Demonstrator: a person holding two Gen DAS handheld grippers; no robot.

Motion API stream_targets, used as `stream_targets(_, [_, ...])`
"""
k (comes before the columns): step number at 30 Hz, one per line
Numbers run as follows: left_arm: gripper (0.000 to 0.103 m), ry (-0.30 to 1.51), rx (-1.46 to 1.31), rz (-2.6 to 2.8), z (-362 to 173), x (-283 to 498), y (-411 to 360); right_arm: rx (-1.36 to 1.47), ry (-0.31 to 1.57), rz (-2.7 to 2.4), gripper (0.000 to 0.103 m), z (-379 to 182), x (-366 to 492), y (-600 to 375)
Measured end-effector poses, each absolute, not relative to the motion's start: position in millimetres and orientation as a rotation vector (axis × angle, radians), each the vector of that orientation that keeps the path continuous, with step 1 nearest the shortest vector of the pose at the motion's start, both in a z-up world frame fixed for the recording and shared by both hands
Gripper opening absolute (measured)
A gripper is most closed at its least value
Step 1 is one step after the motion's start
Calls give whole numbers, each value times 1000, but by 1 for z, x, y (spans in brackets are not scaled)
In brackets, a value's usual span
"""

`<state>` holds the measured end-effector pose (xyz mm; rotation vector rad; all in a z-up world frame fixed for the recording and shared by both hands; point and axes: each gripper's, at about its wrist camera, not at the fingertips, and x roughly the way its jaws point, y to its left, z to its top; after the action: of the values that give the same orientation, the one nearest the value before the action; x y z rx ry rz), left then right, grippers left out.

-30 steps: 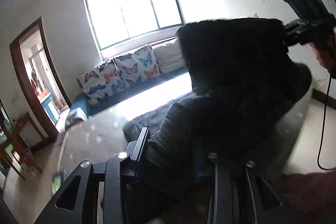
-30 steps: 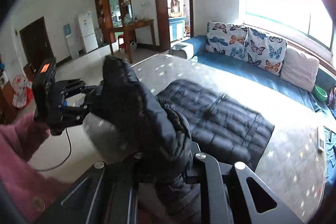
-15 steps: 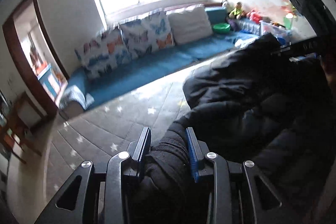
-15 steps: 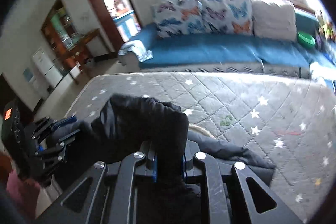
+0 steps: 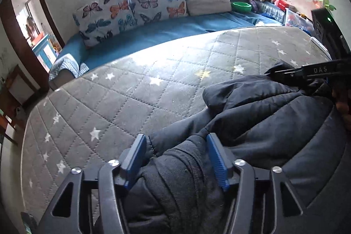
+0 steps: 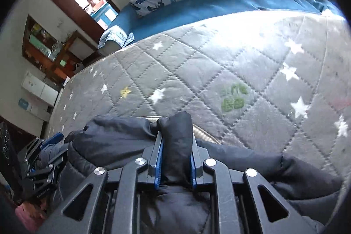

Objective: Fold large clothes

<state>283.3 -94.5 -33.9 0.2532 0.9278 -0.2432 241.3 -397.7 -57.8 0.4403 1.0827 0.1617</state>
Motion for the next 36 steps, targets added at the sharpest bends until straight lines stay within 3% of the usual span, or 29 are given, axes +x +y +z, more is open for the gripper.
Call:
stream_targets(4, [78, 971, 174, -247, -52, 303, -76, 476, 1051, 179, 21, -60, 239, -406])
stream_targets(21, [93, 965, 195, -182, -51, 302, -84, 498, 1025, 197, 27, -57, 239, -408])
stream_targets(26, [96, 960, 205, -163, -50, 301, -86, 390, 972, 140, 30, -24, 235, -400])
stream_targets(29, [97, 960, 207, -159, -50, 301, -86, 333, 931, 130, 38, 2, 221, -392])
stream_targets(33, [99, 957, 218, -148, -49, 299, -88, 227, 895, 181, 39, 33, 197, -360])
stream_targets(35, [101, 954, 229, -135, -48, 299, -90, 183, 883, 217, 47, 40, 186, -336])
stream_targets(36, [101, 951, 234, -131, -48, 298, -90, 158, 876, 233, 58, 39, 182, -324])
